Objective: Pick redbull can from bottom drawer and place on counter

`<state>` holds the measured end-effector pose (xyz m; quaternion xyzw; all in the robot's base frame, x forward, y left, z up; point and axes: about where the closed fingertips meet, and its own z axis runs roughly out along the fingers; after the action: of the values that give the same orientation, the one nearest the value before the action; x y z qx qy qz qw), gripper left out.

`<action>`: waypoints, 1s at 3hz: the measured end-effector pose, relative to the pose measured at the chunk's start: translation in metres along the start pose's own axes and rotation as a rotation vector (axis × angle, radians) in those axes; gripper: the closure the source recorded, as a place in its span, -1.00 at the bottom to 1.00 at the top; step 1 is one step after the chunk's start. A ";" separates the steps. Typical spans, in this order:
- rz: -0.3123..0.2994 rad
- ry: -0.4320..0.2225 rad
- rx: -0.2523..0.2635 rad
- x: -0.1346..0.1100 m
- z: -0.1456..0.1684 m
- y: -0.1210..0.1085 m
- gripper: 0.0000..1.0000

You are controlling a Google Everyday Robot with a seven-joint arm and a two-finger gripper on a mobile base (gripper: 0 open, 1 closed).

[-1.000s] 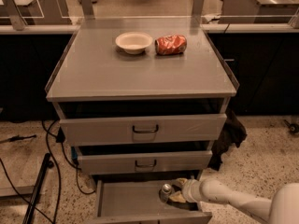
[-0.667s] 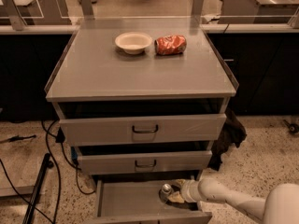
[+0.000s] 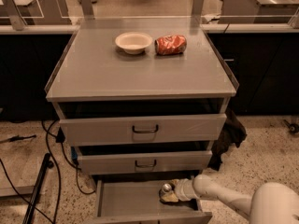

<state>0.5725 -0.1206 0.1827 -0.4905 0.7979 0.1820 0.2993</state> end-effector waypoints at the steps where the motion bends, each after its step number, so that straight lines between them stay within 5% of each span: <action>1: 0.005 -0.009 -0.024 -0.002 0.010 0.003 0.35; 2: 0.005 -0.009 -0.024 -0.002 0.010 0.003 0.82; 3: 0.005 -0.009 -0.024 -0.002 0.010 0.003 1.00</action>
Offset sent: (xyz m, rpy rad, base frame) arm 0.0007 0.0082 -0.0057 0.0161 0.0137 0.0106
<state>0.5732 -0.1117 0.1764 -0.4910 0.7957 0.1944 0.2966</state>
